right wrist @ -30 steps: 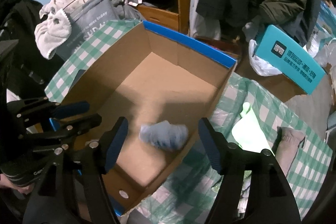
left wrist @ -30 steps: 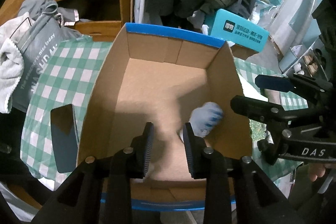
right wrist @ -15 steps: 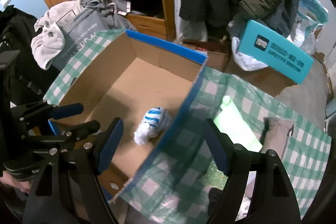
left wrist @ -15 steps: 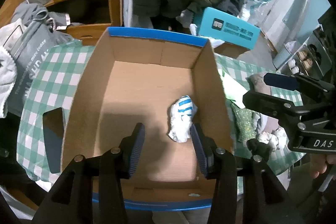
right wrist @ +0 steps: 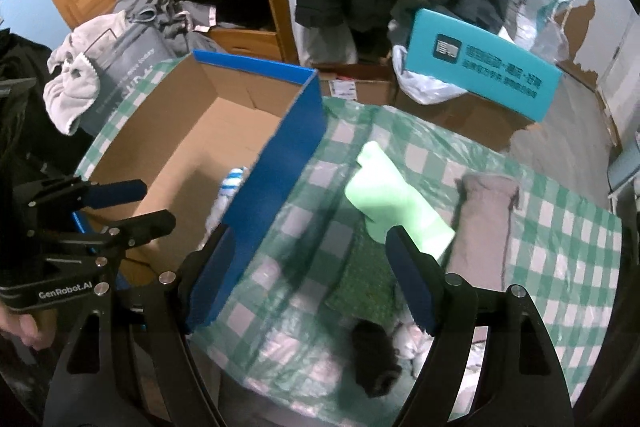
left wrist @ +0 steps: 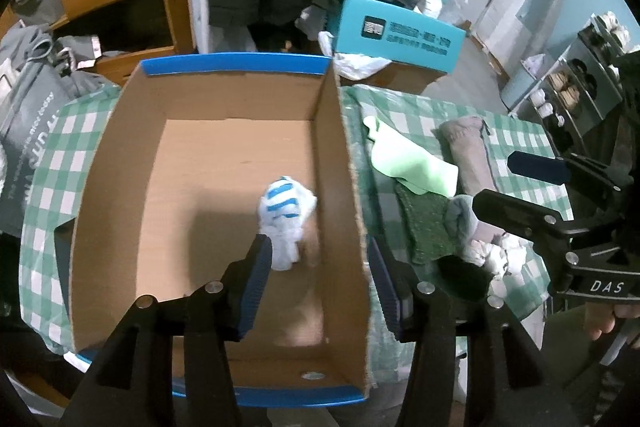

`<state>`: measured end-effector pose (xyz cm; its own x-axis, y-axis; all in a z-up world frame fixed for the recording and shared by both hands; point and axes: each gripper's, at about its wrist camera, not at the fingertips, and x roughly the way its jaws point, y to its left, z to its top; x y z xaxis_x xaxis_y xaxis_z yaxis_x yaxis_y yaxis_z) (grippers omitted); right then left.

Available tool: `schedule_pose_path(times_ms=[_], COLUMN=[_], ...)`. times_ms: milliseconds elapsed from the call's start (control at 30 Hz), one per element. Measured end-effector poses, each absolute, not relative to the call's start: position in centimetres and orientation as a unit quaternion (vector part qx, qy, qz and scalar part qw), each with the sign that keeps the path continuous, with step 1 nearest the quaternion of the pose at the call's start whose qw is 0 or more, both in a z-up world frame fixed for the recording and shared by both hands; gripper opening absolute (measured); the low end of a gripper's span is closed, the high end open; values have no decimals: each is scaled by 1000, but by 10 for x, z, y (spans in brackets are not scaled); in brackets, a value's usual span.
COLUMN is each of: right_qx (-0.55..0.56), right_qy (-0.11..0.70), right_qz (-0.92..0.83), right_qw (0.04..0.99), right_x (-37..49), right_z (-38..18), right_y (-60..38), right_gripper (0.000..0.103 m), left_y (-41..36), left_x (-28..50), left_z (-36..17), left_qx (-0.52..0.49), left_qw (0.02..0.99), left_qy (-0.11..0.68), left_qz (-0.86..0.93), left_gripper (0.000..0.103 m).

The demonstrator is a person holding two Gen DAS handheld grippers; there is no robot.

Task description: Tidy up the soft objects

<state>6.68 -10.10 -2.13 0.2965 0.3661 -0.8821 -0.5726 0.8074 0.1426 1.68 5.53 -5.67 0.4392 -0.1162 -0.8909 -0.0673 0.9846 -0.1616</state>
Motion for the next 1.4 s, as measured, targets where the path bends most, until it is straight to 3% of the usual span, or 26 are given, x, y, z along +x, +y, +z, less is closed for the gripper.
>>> schedule_pose_path(times_ms=[1400], right_qx=[-33], right_qy=[560], right_qz=[188], right_qw=[806], right_x=[66], right_z=[-68], right_y=[-272], right_gripper=[78], left_y=[-79], left_x=[43], left_z=[-101], left_qx=[-64], left_qw=[801], left_qy=[587], left_qz=[-95], left_gripper=[62])
